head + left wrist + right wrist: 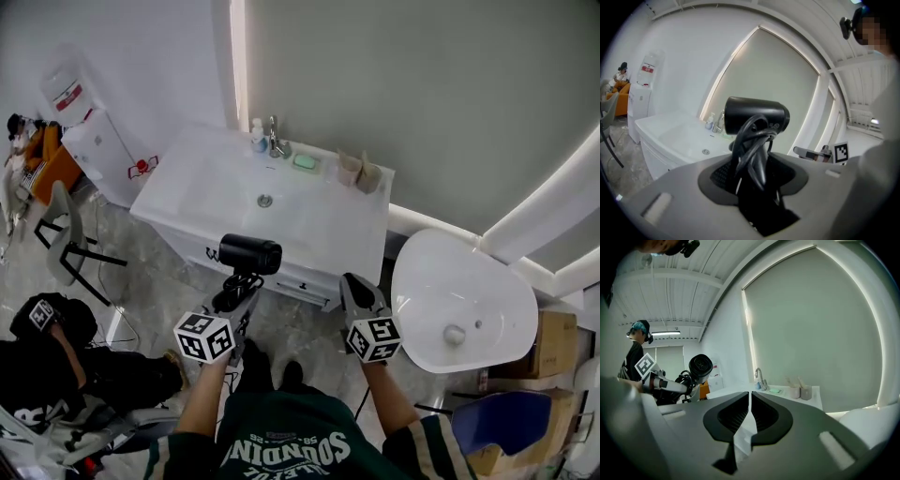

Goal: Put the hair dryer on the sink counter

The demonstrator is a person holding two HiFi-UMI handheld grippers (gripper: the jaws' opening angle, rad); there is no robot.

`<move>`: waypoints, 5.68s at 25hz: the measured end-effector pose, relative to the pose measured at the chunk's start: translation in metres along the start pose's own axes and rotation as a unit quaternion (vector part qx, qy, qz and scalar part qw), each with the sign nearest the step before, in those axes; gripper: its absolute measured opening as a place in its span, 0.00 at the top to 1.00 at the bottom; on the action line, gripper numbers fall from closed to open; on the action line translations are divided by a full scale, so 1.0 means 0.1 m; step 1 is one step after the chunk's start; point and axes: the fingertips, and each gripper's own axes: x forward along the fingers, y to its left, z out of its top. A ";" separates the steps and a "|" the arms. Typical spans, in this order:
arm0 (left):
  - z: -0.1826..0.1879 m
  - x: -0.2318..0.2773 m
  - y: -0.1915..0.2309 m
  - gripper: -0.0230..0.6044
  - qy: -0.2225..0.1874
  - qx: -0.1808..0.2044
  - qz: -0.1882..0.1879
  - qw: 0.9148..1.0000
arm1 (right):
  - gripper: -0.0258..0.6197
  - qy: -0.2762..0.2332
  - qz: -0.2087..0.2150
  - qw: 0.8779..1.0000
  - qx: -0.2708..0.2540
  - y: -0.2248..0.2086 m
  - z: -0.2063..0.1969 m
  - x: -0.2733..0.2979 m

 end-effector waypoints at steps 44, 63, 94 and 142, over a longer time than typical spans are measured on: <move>0.19 3.21 0.26 0.60 0.166 0.038 -0.108 0.979 | 0.95 -0.001 -0.172 0.984 0.053 -1.64 0.21 1.10; -0.76 4.38 -0.09 0.60 0.229 0.028 -0.035 0.972 | 0.95 0.031 -0.177 0.980 0.081 -2.27 -0.12 0.76; -1.40 4.99 -0.11 0.59 0.303 0.002 0.033 0.952 | 0.95 0.058 -0.185 0.976 0.100 -2.65 -0.32 0.59; 1.35 2.72 1.16 0.88 0.058 0.209 -0.105 0.971 | 0.96 -0.033 -0.106 0.994 0.008 -0.59 0.73 2.32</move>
